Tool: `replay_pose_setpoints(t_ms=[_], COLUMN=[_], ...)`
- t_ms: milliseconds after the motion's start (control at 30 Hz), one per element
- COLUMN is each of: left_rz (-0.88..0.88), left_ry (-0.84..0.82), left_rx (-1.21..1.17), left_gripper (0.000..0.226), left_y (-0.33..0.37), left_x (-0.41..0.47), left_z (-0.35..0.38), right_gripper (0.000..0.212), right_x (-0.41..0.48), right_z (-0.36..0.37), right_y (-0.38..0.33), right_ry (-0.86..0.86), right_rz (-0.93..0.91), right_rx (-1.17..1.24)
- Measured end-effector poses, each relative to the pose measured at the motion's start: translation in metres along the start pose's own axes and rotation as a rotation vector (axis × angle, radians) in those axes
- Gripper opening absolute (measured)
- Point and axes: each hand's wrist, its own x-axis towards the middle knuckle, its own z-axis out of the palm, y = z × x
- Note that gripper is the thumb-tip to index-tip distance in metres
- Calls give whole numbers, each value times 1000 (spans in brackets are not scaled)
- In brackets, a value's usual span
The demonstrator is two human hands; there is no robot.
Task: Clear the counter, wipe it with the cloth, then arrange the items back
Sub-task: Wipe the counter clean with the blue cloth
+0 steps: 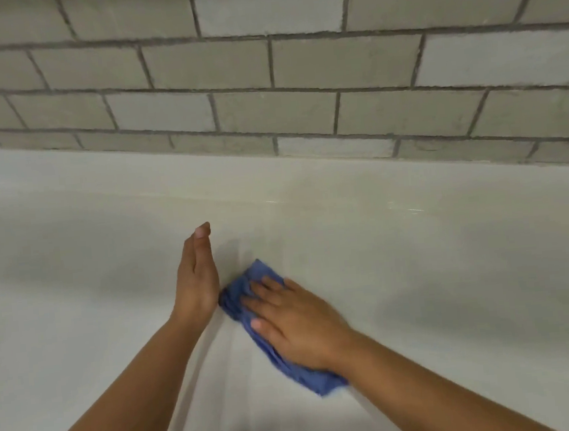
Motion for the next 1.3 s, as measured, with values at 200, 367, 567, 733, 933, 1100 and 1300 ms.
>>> replay_pose_setpoints(t_ms=[200, 367, 567, 733, 933, 1100, 1300], left_rz=[-34, -42, -15, 18, 30, -1, 53], left_ry=[-82, -86, -93, -90, -95, -47, -132], left_rx=[14, 9, 6, 34, 15, -166, -171], left_gripper=[50, 49, 49, 47, 44, 43, 41], left_y=[-4, -10, -14, -15, -19, -10, 11], left_x=[-22, -36, -47, -49, -46, -50, -81], left_z=[-11, -28, -33, -31, -31, -41, -41], right_gripper=[50, 45, 78, 45, 55, 55, 51], right_x=[-31, 45, -20, 34, 3, -126, -208], right_z=[-15, -19, 12, -6, 12, 32, -12], right_y=[32, 45, -23, 8, -25, -94, 17], right_ry=[-22, 46, 94, 25, 105, 100, 295], right_rz=[182, 419, 266, 450, 367, 146, 445], right_rx=[64, -32, -69, -72, -24, -193, 50])
